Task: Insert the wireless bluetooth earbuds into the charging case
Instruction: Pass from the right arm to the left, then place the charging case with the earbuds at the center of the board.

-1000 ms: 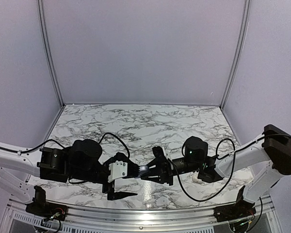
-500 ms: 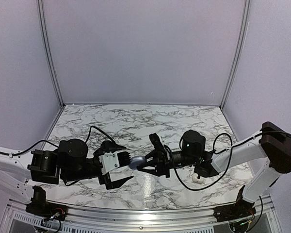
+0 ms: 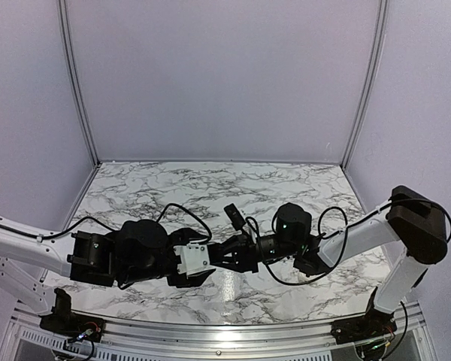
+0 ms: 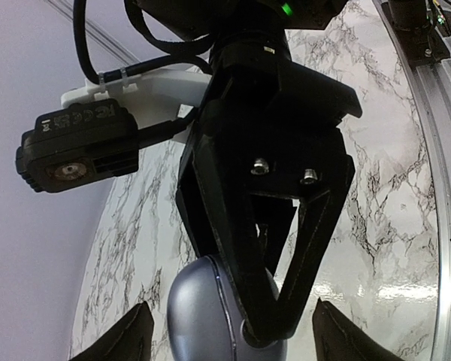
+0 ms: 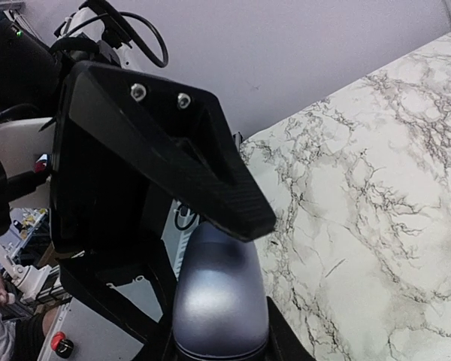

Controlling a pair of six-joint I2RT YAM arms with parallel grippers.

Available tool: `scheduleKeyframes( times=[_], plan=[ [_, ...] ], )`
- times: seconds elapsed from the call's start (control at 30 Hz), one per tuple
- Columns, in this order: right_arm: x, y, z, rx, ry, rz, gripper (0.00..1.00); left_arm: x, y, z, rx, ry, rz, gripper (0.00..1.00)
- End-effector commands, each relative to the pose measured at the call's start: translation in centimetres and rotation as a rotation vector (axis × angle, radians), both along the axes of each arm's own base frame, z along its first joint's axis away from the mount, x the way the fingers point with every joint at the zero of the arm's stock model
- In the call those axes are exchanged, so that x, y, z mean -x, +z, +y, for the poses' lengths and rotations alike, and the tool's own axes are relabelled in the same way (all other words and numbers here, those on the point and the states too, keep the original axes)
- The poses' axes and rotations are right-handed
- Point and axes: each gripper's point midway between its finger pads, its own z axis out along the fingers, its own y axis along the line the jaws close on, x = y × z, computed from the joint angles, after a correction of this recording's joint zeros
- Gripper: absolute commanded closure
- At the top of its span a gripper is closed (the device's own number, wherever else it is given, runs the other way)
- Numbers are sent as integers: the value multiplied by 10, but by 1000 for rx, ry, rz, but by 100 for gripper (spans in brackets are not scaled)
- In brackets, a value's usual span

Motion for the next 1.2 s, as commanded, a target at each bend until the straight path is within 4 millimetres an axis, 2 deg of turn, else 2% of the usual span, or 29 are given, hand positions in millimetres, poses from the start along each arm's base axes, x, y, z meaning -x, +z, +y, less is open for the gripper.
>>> scheduleKeyframes(
  times=[0.0,0.1,0.33,0.4,0.53,0.6,0.63,0.73,0.9,1.0,1.07,1.17],
  plan=[
    [3,11,2,-58,26,55,100,-1,-6,-5,-50,-5,-10,28],
    [8,10,3,-74,50,74,100,-2,-11,-5,-68,-3,-7,35],
    [7,7,4,-59,32,81,100,-3,-15,-1,-87,6,-4,49],
    [6,6,4,-56,29,84,97,-5,-14,0,-83,15,-3,52],
    [7,9,3,-64,36,75,81,-9,-13,2,-61,33,19,58],
    [4,8,1,-60,21,72,60,-11,-10,4,-28,43,44,61],
    [0,8,-1,-58,8,70,53,-13,-8,5,-3,53,60,63],
    [-19,8,-10,-43,-55,50,37,-24,2,15,94,94,117,66],
    [-65,1,-36,66,-239,-61,11,-55,0,41,241,208,256,69],
    [-96,7,-61,145,-396,-177,2,-78,-8,53,293,298,328,70],
    [-115,15,-82,193,-511,-246,1,-93,-17,60,316,354,383,70],
    [-134,37,-116,217,-678,-334,1,-118,-29,72,363,444,472,71]
  ],
)
